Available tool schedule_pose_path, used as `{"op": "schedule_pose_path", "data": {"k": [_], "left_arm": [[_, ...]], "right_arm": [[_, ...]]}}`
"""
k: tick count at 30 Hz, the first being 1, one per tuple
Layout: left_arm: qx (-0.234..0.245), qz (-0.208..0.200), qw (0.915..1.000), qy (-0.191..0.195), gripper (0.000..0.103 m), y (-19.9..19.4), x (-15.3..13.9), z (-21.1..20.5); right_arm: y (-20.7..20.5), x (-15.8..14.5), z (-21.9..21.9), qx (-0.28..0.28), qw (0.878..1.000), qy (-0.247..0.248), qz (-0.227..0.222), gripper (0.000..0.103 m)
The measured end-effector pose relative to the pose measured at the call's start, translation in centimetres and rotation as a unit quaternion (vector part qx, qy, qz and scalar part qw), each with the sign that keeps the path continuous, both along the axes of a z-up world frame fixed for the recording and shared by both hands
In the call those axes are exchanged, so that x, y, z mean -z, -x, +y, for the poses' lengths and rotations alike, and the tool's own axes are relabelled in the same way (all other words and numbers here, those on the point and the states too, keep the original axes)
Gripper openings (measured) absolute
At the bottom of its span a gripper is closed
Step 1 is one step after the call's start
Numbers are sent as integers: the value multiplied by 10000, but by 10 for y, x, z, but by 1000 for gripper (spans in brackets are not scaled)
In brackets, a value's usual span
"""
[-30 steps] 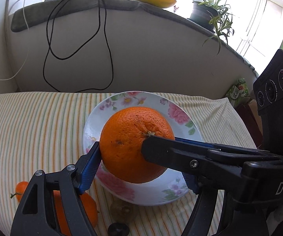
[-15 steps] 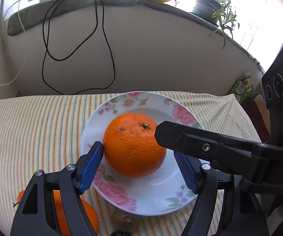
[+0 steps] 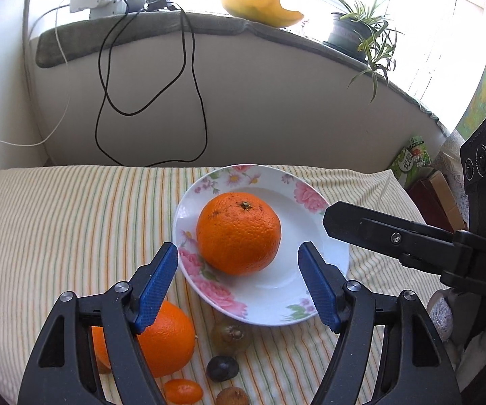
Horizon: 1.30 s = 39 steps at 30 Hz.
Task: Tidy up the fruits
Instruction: 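Lower the orange into the plate and open the right tool, then move the right tool to a brown kiwi while the left tool approaches a tangerine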
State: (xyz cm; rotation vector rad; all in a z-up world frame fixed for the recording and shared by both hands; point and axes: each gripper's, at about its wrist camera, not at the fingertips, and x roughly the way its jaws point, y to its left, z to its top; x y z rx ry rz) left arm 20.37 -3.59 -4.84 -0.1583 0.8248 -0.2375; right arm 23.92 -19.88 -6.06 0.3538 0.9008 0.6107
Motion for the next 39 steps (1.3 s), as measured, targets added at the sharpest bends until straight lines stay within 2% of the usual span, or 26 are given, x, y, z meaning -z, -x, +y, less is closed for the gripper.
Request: {"op": "schedule_pose_path", "data": {"k": [4,8,11,12,15,24,25,29,32,34,39], "left_arm": [[-53,-151,9999,48,73,17,-7,11],[-108,-293,9994,142,73,38,-11,28],[-201,-533,9983,132,73,58,-13,43],[-262,-575,9979,125,73,64,-13,48],[-467,-604,9968,252,73,80,-12,65],[-739,-454,9959,245,73,119,10,85],[-765,-440,9958,234,72,124,13,86],[-701,-350,9967,193,55,135,25,82],[-614,-223,9976,223,46,139,35,77],[-525,-169,9982,231,42,140,40,73],[-374,-203,9990,-154,41,136,45,59]], "right_arm": [[18,-7,3,-26,9996,205,-196,70],[41,-14,8,-9,9974,428,-579,74],[58,-16,11,-29,9956,515,-788,75],[63,-17,11,-9,9949,543,-853,79],[80,-17,14,1,9928,598,-1042,91],[115,-12,34,-150,9848,1085,-1346,91],[118,-10,37,-183,9838,1148,-1367,91],[128,0,46,-330,9808,1318,-1402,91],[131,11,55,-501,9798,1421,-1314,84],[131,19,60,-639,9804,1453,-1170,73],[126,37,73,-896,9786,1615,-909,57]]}}
